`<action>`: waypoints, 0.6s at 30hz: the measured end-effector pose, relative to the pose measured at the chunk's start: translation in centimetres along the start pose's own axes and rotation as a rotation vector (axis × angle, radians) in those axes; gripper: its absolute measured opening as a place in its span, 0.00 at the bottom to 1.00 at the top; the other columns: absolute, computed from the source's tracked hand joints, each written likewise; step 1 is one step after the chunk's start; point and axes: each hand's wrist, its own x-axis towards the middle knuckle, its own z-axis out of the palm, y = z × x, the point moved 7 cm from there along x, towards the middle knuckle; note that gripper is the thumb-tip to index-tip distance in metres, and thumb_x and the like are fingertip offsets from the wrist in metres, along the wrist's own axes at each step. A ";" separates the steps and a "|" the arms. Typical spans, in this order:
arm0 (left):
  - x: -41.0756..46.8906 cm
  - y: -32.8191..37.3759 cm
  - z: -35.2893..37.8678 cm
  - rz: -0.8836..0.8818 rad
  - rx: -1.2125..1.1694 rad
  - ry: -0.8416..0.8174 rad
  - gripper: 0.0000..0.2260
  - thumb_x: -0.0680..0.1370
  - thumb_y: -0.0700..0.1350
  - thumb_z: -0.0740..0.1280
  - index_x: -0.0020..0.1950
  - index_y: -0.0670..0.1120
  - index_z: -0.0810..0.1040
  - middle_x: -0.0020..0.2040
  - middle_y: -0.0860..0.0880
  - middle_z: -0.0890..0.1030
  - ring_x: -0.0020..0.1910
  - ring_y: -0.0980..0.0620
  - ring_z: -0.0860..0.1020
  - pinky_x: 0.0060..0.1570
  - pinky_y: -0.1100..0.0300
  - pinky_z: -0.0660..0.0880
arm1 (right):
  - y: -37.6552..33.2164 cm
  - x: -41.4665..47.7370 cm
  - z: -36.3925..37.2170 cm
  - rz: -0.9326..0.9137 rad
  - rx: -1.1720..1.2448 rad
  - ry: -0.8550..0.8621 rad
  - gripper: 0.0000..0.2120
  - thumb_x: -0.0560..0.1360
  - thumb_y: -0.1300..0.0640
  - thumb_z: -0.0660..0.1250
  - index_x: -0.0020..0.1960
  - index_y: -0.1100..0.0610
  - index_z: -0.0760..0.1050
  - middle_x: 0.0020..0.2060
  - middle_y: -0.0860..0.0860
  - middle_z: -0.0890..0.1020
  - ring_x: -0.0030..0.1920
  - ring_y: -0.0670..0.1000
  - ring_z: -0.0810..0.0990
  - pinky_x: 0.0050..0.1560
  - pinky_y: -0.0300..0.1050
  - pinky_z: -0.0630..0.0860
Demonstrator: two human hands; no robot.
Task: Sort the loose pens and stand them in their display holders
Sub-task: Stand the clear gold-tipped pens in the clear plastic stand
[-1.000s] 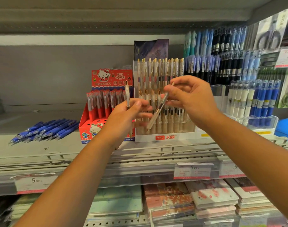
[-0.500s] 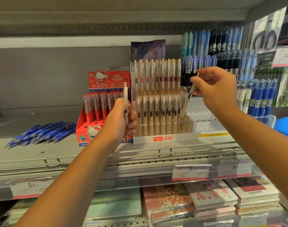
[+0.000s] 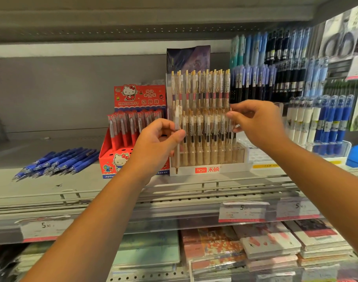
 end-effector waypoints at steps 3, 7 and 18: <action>-0.1 0.1 0.0 0.014 -0.013 0.009 0.05 0.76 0.42 0.73 0.49 0.47 0.79 0.42 0.48 0.80 0.38 0.56 0.78 0.34 0.62 0.79 | -0.1 -0.4 -0.1 -0.017 -0.069 0.001 0.11 0.75 0.55 0.72 0.55 0.57 0.83 0.45 0.51 0.85 0.42 0.47 0.83 0.41 0.44 0.83; -0.3 0.4 0.1 0.028 -0.009 -0.013 0.07 0.74 0.42 0.74 0.50 0.45 0.80 0.40 0.48 0.79 0.36 0.57 0.79 0.32 0.64 0.77 | -0.3 -0.3 -0.5 -0.005 -0.097 -0.032 0.14 0.74 0.53 0.73 0.57 0.57 0.83 0.45 0.49 0.85 0.44 0.46 0.82 0.47 0.48 0.82; -0.7 1.3 0.4 0.120 0.031 -0.034 0.12 0.63 0.54 0.77 0.42 0.54 0.80 0.36 0.50 0.80 0.34 0.52 0.80 0.31 0.62 0.78 | -6.4 -1.7 1.3 -0.073 0.047 -0.105 0.11 0.77 0.55 0.69 0.59 0.54 0.77 0.44 0.47 0.81 0.44 0.46 0.81 0.43 0.39 0.81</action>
